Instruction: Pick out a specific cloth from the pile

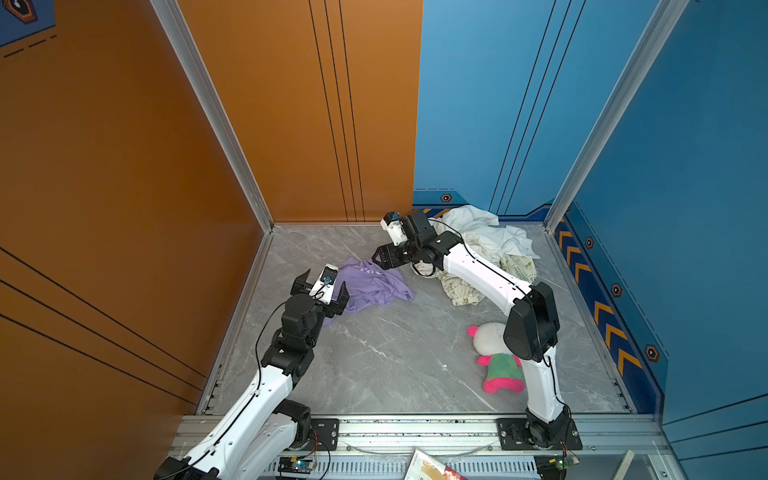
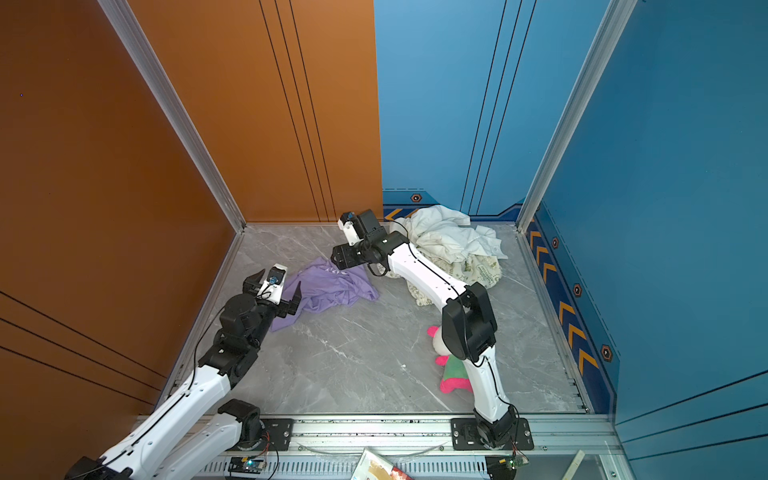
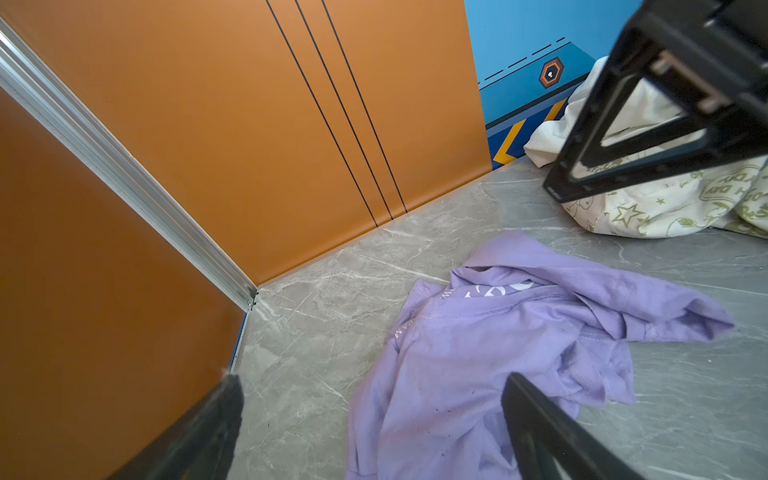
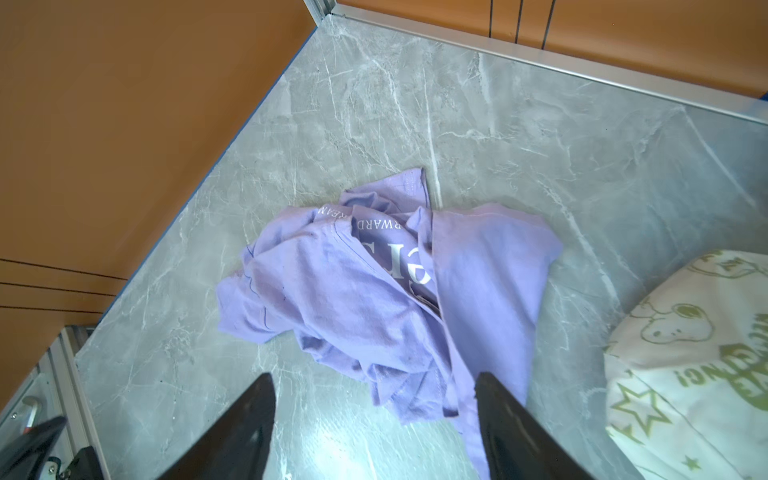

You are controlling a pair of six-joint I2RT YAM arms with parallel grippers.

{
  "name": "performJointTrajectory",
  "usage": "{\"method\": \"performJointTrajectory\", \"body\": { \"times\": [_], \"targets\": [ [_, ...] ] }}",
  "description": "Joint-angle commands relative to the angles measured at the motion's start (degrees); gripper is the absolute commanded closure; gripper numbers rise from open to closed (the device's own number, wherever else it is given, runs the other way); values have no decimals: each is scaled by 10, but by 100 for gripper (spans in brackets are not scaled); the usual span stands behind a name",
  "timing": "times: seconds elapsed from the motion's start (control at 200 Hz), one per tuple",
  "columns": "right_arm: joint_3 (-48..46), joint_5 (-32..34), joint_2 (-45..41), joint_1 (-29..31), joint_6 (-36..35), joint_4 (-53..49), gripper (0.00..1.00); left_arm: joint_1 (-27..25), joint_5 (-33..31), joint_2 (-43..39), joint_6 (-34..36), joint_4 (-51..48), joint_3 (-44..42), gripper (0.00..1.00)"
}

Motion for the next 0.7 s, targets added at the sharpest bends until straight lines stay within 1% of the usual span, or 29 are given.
{"method": "performJointTrajectory", "body": {
  "times": [0.0, 0.085, 0.15, 0.205, 0.285, 0.315, 0.37, 0.455, 0.566, 0.696],
  "targets": [
    [-9, 25, -66, -14, -17, -8, 21, -3, -26, 21, -51, -50, 31, 2],
    [-29, 26, -96, -18, -24, -1, 19, 4, -28, 50, -90, -89, 61, 2],
    [-58, 29, -124, -18, -29, 20, 19, 12, -17, 78, -115, -116, 84, 2],
    [-89, 27, -155, -18, -30, 50, 17, 19, -6, 102, -129, -131, 100, 2],
    [-167, 30, -203, -19, -30, 106, 15, 29, 13, 136, -150, -148, 120, 2],
    [-193, 34, -222, -19, -29, 129, 13, 35, 22, 147, -157, -154, 126, 2],
    [-239, 47, -255, -21, -27, 168, 7, 47, 41, 168, -176, -161, 136, 2],
    [-308, 64, -306, -24, -23, 230, 0, 63, 67, 200, -203, -172, 151, 2],
    [-390, 71, -364, -36, -9, 301, 0, 77, 91, 238, -234, -173, 163, 2],
    [-464, 73, -411, -58, 28, 361, 0, 88, 117, 277, -281, -163, 169, 2]
  ]
}}
